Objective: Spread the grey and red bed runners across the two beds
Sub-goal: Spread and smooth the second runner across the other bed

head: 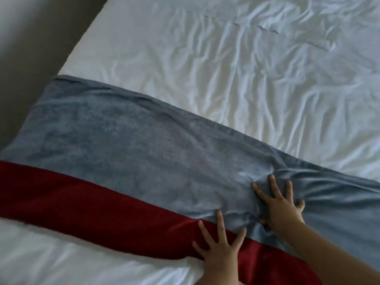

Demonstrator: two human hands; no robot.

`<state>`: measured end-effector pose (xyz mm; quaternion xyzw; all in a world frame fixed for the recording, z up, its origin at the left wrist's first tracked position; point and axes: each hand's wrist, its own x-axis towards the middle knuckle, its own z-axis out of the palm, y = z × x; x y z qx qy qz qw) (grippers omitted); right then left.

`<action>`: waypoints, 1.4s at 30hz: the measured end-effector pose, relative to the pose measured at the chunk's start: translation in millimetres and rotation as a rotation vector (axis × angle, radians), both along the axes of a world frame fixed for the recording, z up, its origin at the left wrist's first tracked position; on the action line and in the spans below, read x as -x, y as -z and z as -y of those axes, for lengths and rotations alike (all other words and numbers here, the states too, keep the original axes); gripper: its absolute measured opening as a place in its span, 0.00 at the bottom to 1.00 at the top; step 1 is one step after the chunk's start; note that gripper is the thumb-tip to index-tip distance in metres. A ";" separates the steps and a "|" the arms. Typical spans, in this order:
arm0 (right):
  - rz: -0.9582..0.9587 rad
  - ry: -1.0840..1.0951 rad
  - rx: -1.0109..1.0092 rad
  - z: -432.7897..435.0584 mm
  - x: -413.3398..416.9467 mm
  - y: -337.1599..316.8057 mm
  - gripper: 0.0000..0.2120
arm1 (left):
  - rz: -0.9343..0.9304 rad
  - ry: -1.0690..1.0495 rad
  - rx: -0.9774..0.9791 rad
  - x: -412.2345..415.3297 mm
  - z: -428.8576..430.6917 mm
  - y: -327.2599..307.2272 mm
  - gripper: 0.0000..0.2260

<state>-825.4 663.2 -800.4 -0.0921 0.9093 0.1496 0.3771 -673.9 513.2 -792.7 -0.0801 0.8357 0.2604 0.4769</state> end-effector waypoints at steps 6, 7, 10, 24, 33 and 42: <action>-0.113 0.212 0.113 50.8 -64.2 -34.3 0.43 | -0.474 0.580 -0.032 -39.6 145.1 -37.4 0.22; -0.113 0.223 0.176 57.0 -84.6 -37.0 0.40 | -0.557 0.618 0.010 -48.1 164.6 -42.2 0.14; -0.185 0.277 0.429 71.3 -141.4 -43.0 0.35 | -0.571 0.608 -0.009 -65.6 196.9 -37.7 0.12; -0.390 0.011 0.804 69.6 -238.4 -18.8 0.16 | -0.583 0.492 -0.164 -63.6 217.2 -26.0 0.17; -0.240 -0.079 0.646 86.2 -249.3 -32.6 0.03 | -0.576 0.606 0.039 -86.2 226.0 -44.7 0.13; 0.192 -0.117 0.596 80.5 -259.5 -34.4 0.16 | -0.374 0.721 -0.026 -124.8 216.1 -58.0 0.22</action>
